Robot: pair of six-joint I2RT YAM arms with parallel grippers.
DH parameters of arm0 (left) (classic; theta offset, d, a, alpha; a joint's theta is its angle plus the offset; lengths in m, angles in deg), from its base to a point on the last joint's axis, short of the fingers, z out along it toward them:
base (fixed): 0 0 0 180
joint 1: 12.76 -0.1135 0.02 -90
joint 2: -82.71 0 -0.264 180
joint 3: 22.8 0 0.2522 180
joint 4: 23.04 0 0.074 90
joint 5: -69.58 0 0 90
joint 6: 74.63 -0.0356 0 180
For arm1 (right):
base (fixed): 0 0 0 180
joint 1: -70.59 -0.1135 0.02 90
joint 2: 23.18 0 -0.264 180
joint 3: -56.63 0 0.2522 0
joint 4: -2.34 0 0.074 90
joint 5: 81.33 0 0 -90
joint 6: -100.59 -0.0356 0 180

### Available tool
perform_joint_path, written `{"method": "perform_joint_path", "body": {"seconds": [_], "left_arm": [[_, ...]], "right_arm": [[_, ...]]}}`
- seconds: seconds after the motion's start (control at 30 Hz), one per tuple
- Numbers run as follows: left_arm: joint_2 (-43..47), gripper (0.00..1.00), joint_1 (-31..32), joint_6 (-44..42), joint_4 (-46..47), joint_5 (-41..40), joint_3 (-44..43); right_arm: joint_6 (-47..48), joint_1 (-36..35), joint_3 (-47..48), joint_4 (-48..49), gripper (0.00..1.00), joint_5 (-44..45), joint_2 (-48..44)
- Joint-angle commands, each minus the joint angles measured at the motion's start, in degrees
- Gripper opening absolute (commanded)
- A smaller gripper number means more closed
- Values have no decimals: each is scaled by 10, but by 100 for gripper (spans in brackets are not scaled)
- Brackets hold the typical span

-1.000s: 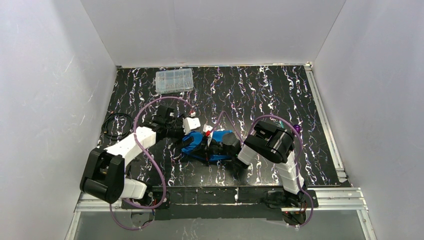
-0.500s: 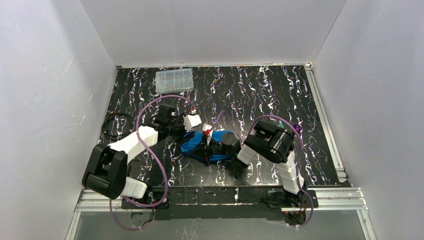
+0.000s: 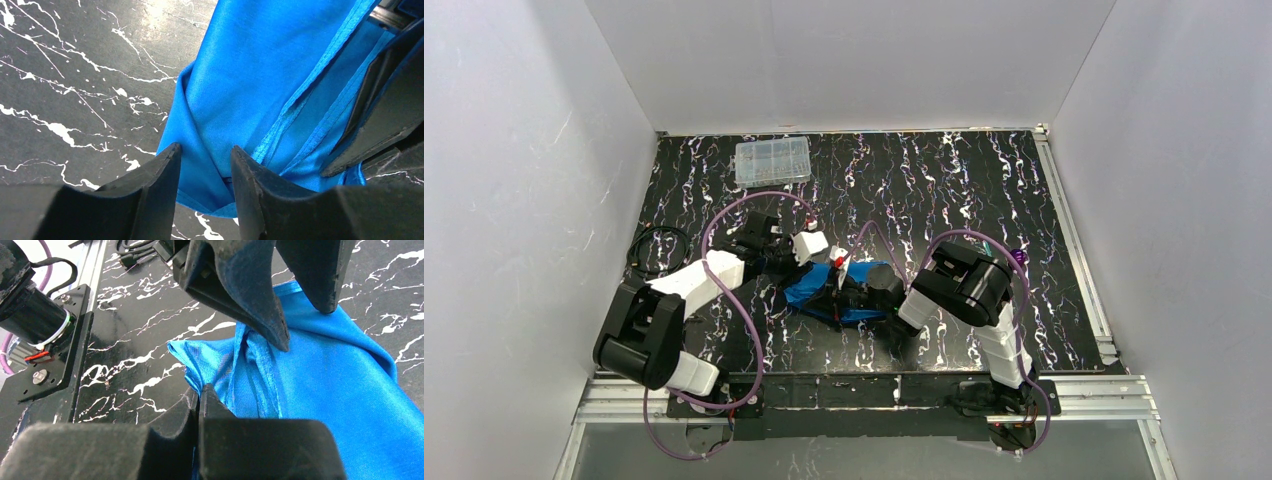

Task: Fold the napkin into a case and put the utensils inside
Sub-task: Grasp the top corner of the smaller rectangle folded napkin from the folded napkin.

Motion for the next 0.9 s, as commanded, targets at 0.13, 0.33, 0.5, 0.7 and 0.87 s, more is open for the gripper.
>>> {"method": "perform_joint_path", "body": {"seconds": [0.13, 0.33, 0.5, 0.7, 0.87], "left_arm": [[-7, 36, 15, -6, 10, -10, -7], [-12, 34, 22, -9, 23, -23, 5], [-14, 14, 24, -11, 37, -43, 13], [-10, 0, 27, -3, 39, -36, 20], [1, 0, 30, -4, 26, -9, 23]], "right_arm": [[-21, 2, 3, 51, 1, -2, 4], [-30, 2, 4, 53, 1, -4, 9], [-37, 2, 5, 58, 1, -8, 13], [-49, 2, 10, 58, 1, -9, 19], [-101, 19, 17, 48, 1, 4, 17]]}}
